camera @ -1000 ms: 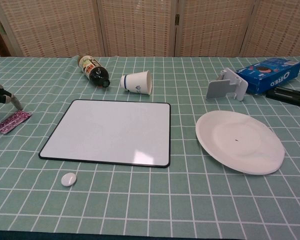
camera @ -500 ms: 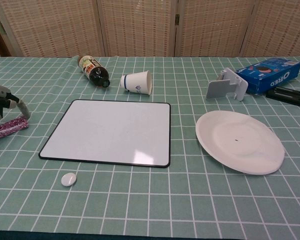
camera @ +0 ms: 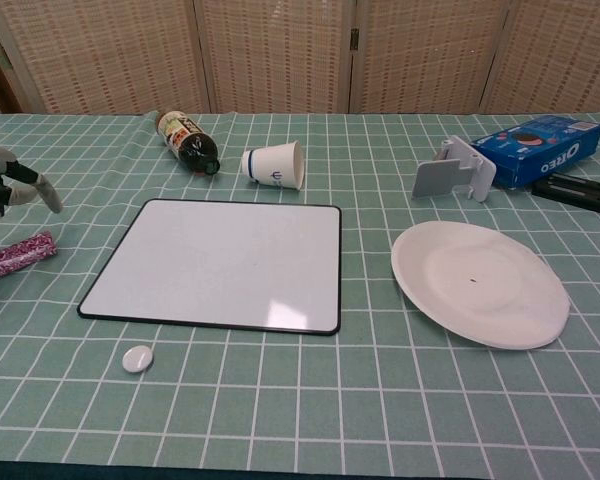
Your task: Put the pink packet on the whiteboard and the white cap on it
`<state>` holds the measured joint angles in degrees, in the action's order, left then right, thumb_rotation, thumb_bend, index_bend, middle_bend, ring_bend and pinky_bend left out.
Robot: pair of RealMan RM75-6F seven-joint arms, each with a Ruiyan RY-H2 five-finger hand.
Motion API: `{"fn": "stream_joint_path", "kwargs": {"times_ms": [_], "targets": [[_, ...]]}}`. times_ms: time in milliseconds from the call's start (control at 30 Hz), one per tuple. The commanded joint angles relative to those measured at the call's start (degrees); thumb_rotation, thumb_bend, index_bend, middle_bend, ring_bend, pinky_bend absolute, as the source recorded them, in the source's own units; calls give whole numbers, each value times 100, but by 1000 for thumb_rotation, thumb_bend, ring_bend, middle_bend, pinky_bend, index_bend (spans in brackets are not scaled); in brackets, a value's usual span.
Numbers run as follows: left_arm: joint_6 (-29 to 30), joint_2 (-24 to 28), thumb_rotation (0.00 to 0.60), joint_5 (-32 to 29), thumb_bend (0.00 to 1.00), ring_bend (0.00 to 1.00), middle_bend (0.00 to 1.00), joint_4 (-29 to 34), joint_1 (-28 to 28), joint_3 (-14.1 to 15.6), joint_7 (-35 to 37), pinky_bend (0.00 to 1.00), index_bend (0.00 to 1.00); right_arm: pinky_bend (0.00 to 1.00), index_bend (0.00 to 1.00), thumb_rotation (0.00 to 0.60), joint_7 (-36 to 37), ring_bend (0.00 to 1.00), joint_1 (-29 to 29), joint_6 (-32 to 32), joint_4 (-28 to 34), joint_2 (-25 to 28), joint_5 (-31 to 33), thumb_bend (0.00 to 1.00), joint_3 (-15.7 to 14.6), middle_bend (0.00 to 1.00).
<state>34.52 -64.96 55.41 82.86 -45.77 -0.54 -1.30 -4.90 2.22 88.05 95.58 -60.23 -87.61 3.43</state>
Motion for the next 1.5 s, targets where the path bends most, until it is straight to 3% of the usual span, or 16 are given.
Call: {"fn": "stream_joint_path", "kwargs": {"times_ms": [33, 167, 333, 867, 1167, 1500], "targets": [[606, -116, 423, 280, 397, 997, 992, 82, 338, 5, -210, 1000, 208, 371, 269, 600, 14, 348, 0, 2, -11, -2, -7, 193, 1, 330], [709, -218, 508, 166, 303, 1000, 988, 15, 382, 23, -439, 1000, 191, 371, 269, 600, 36, 348, 2, -4, -23, -7, -20, 194, -5, 330], [803, -376, 596, 41, 295, 1000, 991, -42, 423, 51, -731, 1000, 185, 375, 269, 600, 60, 352, 1, -10, -40, -16, -20, 194, -7, 330], [1135, -922, 600, -365, 294, 1000, 1000, -415, 539, 29, -1433, 1000, 183, 380, 269, 600, 75, 354, -34, 15, -39, 4, -10, 193, -15, 330], [1239, -1076, 600, -307, 239, 1000, 1000, -540, 701, 18, -1439, 1000, 17, 382, 269, 600, 74, 356, -33, -3, -41, 0, -4, 194, -16, 331], [1185, -1292, 600, -199, 239, 1000, 1000, -877, 794, -52, -1352, 1000, 0, 391, 269, 600, 46, 360, -44, 4, -15, 3, -3, 193, -19, 331]]}}
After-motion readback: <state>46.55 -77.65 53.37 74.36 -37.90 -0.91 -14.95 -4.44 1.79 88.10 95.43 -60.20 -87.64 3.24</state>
